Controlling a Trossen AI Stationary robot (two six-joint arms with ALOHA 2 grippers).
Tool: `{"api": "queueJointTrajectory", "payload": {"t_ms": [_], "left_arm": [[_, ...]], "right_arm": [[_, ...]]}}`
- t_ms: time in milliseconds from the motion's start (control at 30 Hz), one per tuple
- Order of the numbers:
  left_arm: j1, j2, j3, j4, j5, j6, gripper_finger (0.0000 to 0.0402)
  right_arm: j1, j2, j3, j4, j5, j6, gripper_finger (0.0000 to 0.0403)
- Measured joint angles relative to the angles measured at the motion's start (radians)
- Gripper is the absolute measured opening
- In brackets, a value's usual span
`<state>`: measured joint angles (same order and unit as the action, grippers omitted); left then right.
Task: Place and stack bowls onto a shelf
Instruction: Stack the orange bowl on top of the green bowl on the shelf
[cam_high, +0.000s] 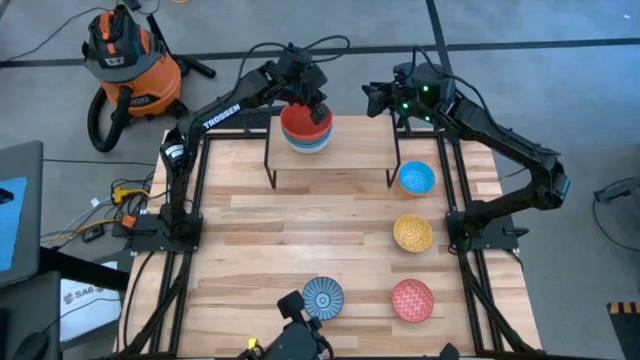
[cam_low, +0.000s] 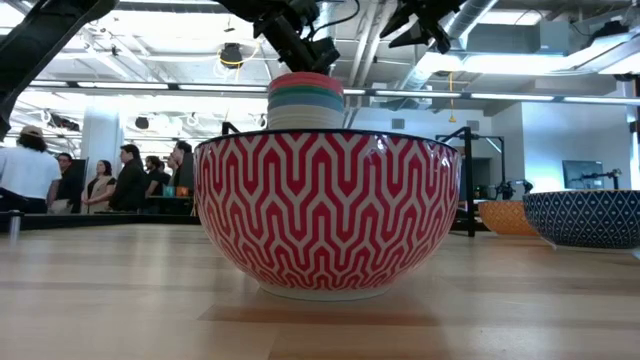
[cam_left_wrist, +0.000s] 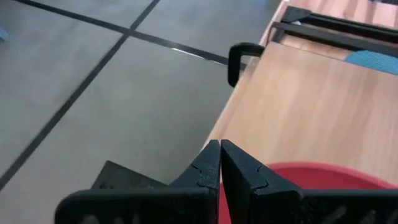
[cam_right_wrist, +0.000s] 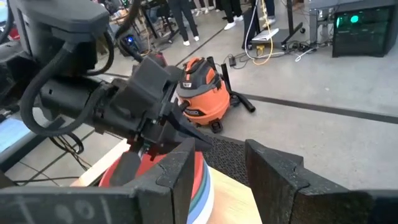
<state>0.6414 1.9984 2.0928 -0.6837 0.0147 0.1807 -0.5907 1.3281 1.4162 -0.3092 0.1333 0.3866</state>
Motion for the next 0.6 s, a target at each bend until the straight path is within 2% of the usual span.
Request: {"api": "queueJointTrajectory", "payload": {"t_ms": [233, 400, 500, 600], "left_arm": [[-0.028, -0.002, 0.138, -0.099, -0.002, 0.012, 0.0000], [-0.038, -0.004, 0.187, -0.254, 0.081, 0.019, 0.0000], [-0.044, -0.004, 0.167, -0.290, 0.094, 0.020, 0.0000], [-0.065, -0.002, 0.150, -0.313, 0.094, 0.019, 0.0000]], "right_arm": [[0.005, 0.000, 0.000, -0.063, -0.026, 0.010, 0.0166], [0.008, -0.031, 0.000, -0.146, -0.285, 0.126, 0.0166], [0.033, -0.068, 0.002, -0.263, -0.277, 0.106, 0.0166], [0.049, -0.097, 0.000, -0.381, -0.207, 0.088, 0.0166]]}}
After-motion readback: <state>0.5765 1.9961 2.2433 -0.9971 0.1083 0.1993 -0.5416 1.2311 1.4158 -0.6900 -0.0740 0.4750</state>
